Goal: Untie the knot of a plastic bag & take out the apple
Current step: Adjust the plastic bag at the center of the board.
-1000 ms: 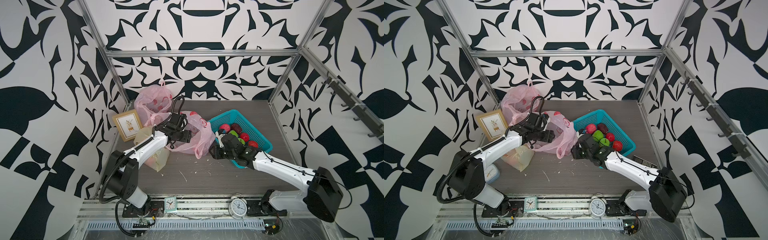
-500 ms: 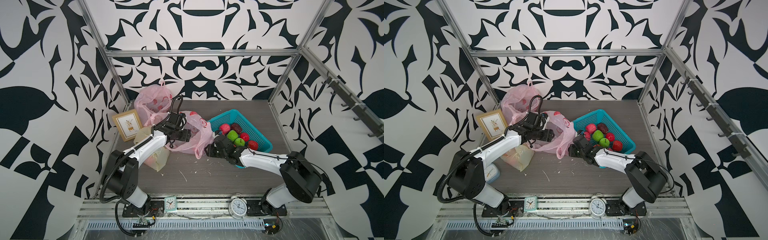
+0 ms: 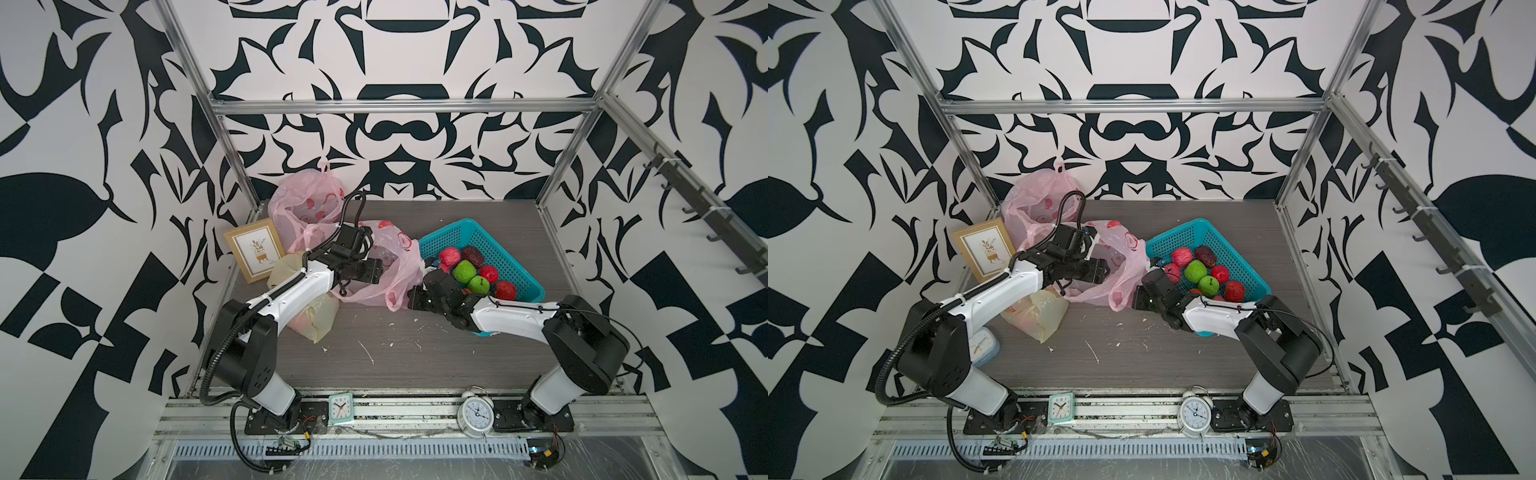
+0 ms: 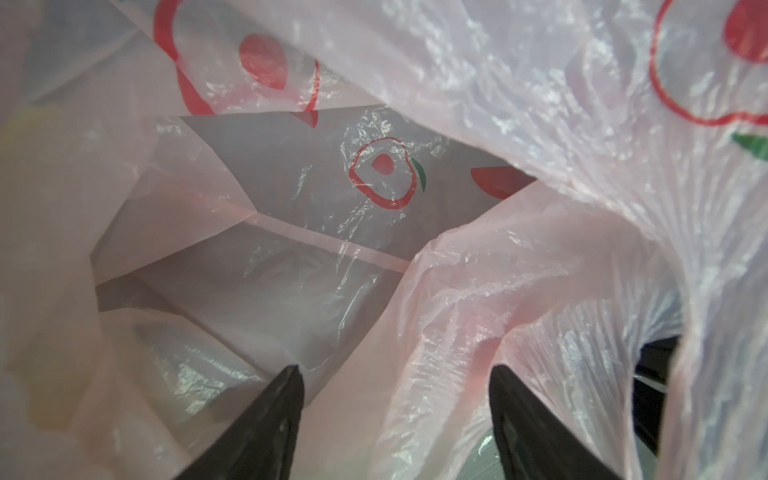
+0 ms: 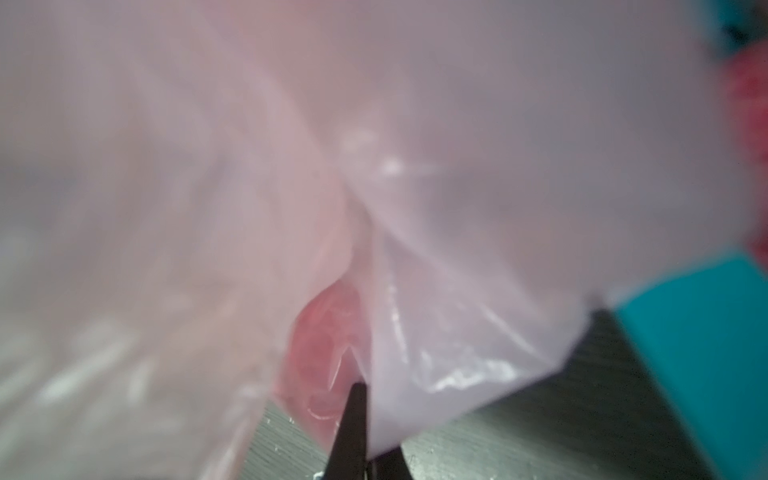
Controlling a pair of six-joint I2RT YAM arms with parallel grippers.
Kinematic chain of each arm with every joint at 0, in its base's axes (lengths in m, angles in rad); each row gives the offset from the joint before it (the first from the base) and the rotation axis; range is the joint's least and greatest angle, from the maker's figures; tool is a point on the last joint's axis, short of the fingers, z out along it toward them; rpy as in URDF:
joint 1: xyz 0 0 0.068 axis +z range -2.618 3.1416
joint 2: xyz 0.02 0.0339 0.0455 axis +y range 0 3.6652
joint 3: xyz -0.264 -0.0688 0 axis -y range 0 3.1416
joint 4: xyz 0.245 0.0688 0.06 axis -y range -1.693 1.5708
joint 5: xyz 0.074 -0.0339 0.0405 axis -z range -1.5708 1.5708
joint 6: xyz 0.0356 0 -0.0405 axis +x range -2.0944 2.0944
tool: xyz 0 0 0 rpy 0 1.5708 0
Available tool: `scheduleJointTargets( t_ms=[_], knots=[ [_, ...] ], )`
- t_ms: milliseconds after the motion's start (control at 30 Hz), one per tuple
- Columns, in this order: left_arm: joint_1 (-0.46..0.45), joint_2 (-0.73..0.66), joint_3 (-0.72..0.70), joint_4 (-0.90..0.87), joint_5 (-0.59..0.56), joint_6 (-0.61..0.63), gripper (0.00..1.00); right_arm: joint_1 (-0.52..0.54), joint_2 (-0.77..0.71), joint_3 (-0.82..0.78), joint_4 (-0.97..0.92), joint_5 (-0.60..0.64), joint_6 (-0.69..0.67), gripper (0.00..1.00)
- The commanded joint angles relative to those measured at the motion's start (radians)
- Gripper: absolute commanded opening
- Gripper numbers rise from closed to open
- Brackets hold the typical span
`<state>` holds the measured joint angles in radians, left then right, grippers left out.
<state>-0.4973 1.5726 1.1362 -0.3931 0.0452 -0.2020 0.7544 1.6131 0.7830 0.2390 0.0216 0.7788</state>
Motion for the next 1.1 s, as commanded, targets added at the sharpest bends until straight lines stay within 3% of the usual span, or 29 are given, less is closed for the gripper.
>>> scheduleJointTargets(
  t_ms=[0,467,800,1067],
  knots=[
    [0.005,-0.002,-0.01,-0.021,0.01,0.013,0.75,0.002,-0.041,0.012,0.043,0.019,-0.027,0.0],
    [0.023,-0.059,0.057,-0.125,-0.006,0.056,0.75,0.002,-0.212,0.343,-0.52,-0.043,-0.335,0.0],
    [0.026,-0.058,0.045,-0.119,-0.009,0.059,0.75,0.002,-0.153,0.367,-0.554,-0.073,-0.326,0.0],
    [0.037,-0.066,0.03,-0.108,-0.031,0.061,0.75,0.005,-0.145,0.438,-0.627,0.009,-0.378,0.0]
  ],
)
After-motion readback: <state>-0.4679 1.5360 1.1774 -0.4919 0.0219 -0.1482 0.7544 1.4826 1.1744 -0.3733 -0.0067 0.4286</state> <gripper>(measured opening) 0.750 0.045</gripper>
